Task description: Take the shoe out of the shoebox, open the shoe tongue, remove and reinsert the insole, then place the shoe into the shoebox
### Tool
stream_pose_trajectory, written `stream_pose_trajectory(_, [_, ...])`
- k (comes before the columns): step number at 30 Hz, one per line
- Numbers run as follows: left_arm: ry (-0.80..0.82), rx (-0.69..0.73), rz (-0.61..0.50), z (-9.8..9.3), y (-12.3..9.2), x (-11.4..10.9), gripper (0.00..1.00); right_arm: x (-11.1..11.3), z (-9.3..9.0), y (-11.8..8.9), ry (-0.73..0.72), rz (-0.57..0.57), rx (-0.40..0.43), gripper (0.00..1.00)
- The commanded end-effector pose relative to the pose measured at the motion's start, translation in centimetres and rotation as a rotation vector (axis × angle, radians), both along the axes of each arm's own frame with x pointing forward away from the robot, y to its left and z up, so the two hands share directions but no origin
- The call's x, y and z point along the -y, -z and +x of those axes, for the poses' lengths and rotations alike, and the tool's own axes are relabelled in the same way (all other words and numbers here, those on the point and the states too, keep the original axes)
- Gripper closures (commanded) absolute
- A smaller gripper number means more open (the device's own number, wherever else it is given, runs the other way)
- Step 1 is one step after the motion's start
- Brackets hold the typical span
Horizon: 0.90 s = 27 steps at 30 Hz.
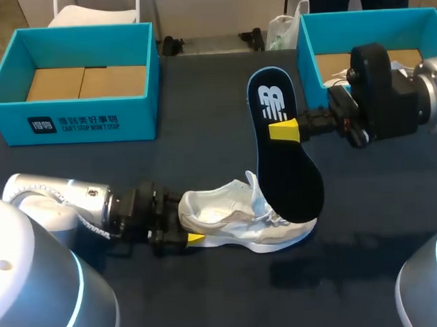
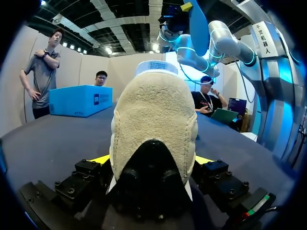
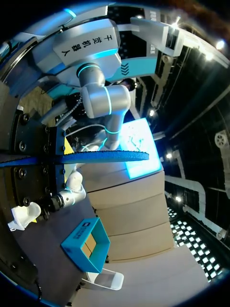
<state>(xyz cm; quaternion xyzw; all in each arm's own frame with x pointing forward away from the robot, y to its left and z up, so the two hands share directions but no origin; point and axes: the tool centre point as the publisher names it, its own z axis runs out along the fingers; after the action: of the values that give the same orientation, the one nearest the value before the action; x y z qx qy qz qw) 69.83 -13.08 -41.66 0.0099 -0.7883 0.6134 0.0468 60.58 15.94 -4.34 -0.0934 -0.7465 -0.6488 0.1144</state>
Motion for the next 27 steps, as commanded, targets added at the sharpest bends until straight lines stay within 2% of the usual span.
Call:
stream_pose_trajectory(1, [-0.011, 0.007, 0.055, -0.1, -0.8, -0.8, 0.00, -0.1, 0.0, 0.0, 0.002, -0.002, -0.001, 1.00])
stream_pose_trajectory(6, [-0.010, -0.012, 0.147, 0.4, -0.6, -1.9, 0.00, -0.1, 0.0, 0.0, 0.002, -0.002, -0.001, 1.00])
stream_pose_trajectory(11, [-0.010, 0.044, 0.314, 0.5, -1.1, -3.2, 0.00, -0.1, 0.0, 0.0, 0.002, -0.002, -0.001, 1.00])
stream_pose_trajectory(25, [-0.010, 0.044, 0.314, 0.5, -1.1, -3.2, 0.00, -0.1, 0.0, 0.0, 0.002, -0.002, -0.001, 1.00])
stream_pose_trajectory(27, [0.004, 0.068, 0.370, 0.4, -1.5, -3.6, 0.00, -0.1, 0.0, 0.0, 0.002, -0.002, -0.001, 1.00])
